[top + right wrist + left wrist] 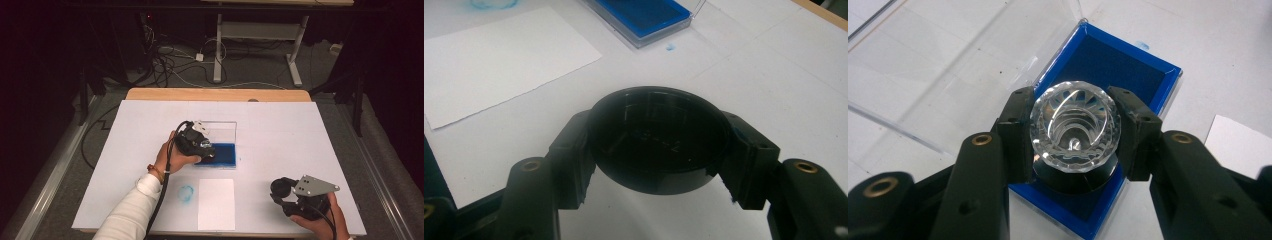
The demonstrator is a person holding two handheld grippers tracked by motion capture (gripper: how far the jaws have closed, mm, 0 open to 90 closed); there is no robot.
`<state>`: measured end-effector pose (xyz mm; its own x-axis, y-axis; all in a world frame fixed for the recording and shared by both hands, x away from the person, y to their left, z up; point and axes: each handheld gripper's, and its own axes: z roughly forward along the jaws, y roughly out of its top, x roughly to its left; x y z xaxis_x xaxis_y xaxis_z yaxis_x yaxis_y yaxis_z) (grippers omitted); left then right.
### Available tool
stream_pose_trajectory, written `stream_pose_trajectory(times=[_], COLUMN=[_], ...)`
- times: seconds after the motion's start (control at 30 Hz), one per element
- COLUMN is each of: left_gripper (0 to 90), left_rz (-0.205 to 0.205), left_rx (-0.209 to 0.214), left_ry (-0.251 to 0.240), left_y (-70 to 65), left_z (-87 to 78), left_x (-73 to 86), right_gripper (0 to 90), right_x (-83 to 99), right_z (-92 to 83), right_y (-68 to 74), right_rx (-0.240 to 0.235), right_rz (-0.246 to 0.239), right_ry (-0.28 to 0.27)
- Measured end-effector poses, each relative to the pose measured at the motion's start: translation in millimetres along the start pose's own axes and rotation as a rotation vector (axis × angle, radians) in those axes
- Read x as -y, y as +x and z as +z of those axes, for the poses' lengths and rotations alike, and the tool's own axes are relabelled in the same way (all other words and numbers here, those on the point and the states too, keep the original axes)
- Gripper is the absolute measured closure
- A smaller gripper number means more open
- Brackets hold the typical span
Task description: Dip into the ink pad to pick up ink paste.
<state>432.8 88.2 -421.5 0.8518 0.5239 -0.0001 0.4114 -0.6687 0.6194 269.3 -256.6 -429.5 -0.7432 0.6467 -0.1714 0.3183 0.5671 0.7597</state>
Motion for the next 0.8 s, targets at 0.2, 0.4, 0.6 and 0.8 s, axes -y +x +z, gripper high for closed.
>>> stream_pose_trajectory(times=[0.2,0.4,0.6,0.8], left_gripper=[54.6,54.6,54.5,54.5], left_rz=[0.023,0.017,0.008,0.034], left_rx=[-0.027,-0.025,-0.01,-0.041], left_ry=[0.015,0.007,0.0,0.019], left_y=[-5.1,-4.5,-1.7,-6.1], left_z=[0.6,1.3,0.9,2.3], left_x=[-2.0,-1.7,-0.1,-3.8], right_gripper=[38.7,38.7,38.7,38.7], right_x=[0.4,0.0,0.1,0.6], right_z=[-0.5,0.6,0.9,0.6], right_y=[-0.1,0.8,1.0,0.3], right_rx=[0.002,0.002,0.001,0.002], right_rz=[0.001,-0.004,-0.002,-0.003], right_ry=[0.0,0.008,0.01,0.01])
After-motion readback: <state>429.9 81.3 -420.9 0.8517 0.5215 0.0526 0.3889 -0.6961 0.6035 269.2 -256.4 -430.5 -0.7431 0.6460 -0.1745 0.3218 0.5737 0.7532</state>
